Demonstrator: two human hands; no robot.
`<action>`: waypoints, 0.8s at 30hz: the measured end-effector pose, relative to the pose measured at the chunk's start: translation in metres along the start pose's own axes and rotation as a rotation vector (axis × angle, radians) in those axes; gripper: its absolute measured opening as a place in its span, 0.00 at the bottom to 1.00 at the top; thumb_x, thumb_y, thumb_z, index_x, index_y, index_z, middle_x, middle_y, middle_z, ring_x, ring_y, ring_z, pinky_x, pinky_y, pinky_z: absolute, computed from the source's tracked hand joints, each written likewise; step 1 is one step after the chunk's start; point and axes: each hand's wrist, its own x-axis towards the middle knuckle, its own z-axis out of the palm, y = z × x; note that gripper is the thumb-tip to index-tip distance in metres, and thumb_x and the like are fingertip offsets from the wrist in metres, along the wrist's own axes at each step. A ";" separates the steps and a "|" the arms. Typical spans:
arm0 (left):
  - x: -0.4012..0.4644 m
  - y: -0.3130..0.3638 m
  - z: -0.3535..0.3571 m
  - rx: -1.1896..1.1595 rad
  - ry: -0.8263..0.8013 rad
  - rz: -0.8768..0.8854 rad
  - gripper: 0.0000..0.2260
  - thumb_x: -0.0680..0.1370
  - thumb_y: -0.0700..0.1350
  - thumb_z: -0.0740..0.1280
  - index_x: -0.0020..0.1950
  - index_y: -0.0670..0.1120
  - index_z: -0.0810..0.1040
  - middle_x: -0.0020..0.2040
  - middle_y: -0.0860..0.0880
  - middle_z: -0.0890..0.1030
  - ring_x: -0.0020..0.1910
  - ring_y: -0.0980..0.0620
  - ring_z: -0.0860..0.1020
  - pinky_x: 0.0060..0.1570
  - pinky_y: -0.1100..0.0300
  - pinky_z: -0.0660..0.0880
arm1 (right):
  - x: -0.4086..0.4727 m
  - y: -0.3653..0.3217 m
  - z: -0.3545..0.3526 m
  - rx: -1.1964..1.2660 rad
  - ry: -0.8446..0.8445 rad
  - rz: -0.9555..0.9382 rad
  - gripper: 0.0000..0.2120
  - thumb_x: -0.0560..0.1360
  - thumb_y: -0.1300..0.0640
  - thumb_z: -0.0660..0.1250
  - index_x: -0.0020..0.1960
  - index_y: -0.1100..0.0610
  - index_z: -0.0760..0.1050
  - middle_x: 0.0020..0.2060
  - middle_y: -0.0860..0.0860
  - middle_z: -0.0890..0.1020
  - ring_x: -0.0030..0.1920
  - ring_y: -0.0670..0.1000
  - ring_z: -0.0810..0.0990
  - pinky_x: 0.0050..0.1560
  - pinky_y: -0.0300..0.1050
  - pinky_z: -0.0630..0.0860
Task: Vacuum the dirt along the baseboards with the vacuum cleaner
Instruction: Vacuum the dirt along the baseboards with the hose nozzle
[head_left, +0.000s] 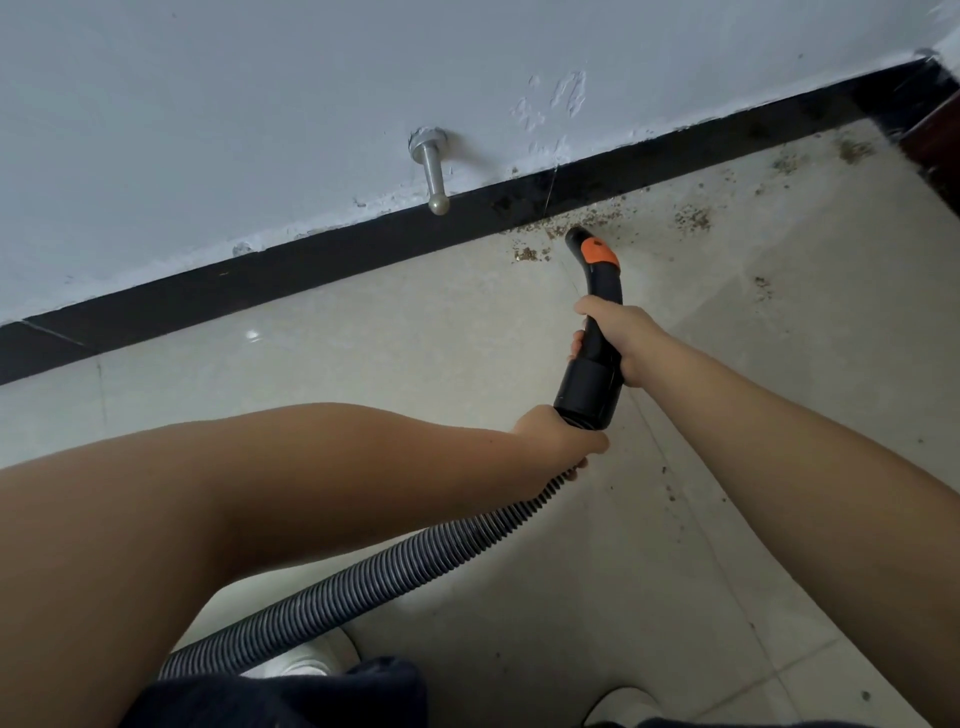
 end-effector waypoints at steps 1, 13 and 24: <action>0.001 0.000 0.000 -0.007 0.004 0.001 0.13 0.73 0.43 0.71 0.55 0.43 0.75 0.36 0.48 0.78 0.30 0.51 0.74 0.38 0.59 0.74 | 0.001 -0.001 0.001 -0.005 -0.001 -0.004 0.08 0.74 0.59 0.67 0.45 0.59 0.68 0.29 0.55 0.76 0.21 0.52 0.75 0.29 0.43 0.77; 0.009 0.010 -0.005 -0.078 0.051 -0.007 0.14 0.73 0.42 0.70 0.56 0.42 0.74 0.36 0.47 0.77 0.31 0.51 0.74 0.37 0.60 0.75 | 0.010 -0.018 0.015 -0.111 -0.067 -0.033 0.11 0.74 0.59 0.67 0.52 0.60 0.67 0.25 0.54 0.76 0.23 0.52 0.76 0.32 0.43 0.78; 0.005 0.004 -0.001 -0.076 0.001 -0.016 0.14 0.72 0.42 0.70 0.56 0.41 0.75 0.36 0.47 0.77 0.31 0.50 0.74 0.41 0.57 0.76 | 0.002 -0.009 0.007 -0.080 -0.024 -0.009 0.08 0.74 0.59 0.67 0.47 0.60 0.69 0.27 0.54 0.76 0.23 0.51 0.75 0.31 0.43 0.78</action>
